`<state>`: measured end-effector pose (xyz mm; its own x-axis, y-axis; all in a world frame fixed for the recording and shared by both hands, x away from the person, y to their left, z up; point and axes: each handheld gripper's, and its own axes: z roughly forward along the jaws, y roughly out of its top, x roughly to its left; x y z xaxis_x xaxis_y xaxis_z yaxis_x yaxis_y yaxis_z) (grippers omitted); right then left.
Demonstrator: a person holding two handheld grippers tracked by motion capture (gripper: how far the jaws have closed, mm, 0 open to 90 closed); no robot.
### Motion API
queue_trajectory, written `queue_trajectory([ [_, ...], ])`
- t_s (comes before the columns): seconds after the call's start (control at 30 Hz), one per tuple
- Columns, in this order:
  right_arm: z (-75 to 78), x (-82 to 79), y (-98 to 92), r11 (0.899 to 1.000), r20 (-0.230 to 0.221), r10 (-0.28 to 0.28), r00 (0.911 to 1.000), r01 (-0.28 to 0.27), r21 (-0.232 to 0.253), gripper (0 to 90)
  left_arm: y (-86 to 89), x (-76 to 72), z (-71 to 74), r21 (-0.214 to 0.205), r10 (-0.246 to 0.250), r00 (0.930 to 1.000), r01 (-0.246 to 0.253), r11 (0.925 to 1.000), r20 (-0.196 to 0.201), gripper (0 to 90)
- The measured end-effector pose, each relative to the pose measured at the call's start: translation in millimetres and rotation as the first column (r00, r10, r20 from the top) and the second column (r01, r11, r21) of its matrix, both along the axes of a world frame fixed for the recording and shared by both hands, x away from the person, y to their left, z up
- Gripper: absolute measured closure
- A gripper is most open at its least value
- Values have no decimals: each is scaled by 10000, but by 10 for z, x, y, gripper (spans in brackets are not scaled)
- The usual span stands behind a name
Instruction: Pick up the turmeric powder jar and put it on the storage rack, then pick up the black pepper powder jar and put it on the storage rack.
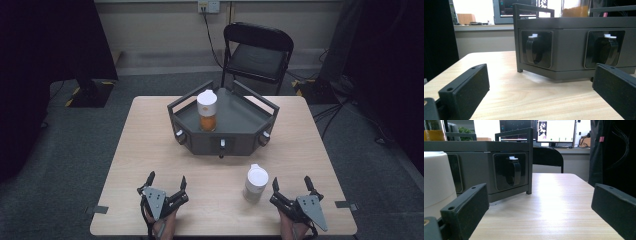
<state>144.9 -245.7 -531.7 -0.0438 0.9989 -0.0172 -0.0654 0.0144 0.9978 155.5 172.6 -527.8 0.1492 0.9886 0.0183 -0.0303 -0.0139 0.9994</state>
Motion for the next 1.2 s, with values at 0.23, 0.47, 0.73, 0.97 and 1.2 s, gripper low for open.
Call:
queue_trajectory([
  [0.23,0,0,-3,10000,0,17,10000,-17,-1,1,-15,-10,-25,-16,87,9999,-87,10000,137,22],
  [0.47,-1,0,-5,10000,2,29,10000,-29,-2,1,8,-21,-54,-212,67,9996,-62,9998,256,9],
  [0.73,-2,-1,-3,10000,6,1,10000,-1,28,1,2,-22,-55,-218,106,9996,-100,9997,265,8],
  [0.97,-19,-7,-7,9996,116,-137,9998,134,245,1,3,-22,-55,-220,102,9996,-97,9997,267,5],
  [1.2,-4,-33,-29,9995,246,-137,9996,130,276,0,9,-20,-55,-218,61,9996,-55,9997,266,5],
])
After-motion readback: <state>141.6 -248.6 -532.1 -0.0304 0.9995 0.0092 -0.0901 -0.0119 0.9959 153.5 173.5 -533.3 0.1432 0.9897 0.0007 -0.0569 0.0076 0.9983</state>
